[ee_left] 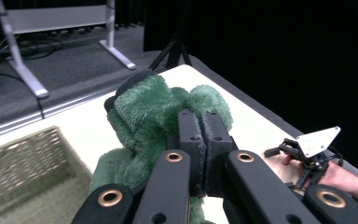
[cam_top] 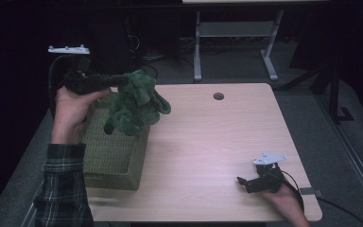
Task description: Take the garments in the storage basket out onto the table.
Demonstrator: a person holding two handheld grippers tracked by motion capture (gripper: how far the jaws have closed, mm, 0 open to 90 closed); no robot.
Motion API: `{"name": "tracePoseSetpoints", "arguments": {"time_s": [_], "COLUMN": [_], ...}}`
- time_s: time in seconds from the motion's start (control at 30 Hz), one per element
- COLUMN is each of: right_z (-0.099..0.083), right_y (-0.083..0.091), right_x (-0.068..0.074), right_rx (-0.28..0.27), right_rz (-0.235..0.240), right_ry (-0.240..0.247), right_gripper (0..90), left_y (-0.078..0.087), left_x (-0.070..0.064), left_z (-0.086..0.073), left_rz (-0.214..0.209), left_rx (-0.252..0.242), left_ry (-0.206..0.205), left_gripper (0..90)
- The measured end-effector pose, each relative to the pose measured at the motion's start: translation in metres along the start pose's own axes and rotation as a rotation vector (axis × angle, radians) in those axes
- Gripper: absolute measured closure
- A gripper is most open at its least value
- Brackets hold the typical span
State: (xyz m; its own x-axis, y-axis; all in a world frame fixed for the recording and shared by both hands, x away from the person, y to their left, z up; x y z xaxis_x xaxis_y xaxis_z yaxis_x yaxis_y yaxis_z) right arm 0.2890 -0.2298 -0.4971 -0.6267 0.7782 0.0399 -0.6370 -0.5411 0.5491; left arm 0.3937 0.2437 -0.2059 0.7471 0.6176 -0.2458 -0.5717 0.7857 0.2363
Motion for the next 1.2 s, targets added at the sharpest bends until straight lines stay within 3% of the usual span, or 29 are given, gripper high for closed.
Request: {"name": "tracePoseSetpoints", "arguments": {"time_s": [0.13,0.5,0.93,1.2], "right_z": [0.000,0.000,0.000,0.000], "right_y": [0.000,0.000,0.000,0.000], "right_x": [0.000,0.000,0.000,0.000], "right_rx": [0.000,-0.001,0.000,-0.001], "right_rz": [0.000,0.001,0.001,0.000], "right_ry": [0.000,-0.003,-0.005,-0.001], "right_gripper": [1.6,1.6,1.6,1.6], "left_y": [-0.016,-0.055,-0.095,-0.125], "left_x": [-0.011,-0.026,-0.054,-0.071], "left_z": [-0.003,-0.022,-0.040,-0.057], "left_rz": [-0.037,-0.112,-0.194,-0.232], "left_rx": [0.002,0.020,0.038,0.072], "left_ry": [-0.001,0.017,-0.017,-0.015], "left_gripper": [88.8,88.8,88.8,88.8]}}
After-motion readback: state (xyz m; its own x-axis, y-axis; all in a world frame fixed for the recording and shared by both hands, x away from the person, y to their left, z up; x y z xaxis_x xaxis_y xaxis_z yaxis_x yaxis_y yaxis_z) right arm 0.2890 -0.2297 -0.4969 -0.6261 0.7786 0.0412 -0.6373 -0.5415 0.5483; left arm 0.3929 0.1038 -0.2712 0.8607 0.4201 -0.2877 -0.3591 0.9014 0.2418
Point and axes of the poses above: each handheld gripper's, and its own axes: y roughly backward along the jaws, z roughly out of its top, x roughly to its left, the point moved 2 cm from there along -y, roughly forward along the jaws, and after that the axes turned 12 degrees about -x, right-handed, at the moved point
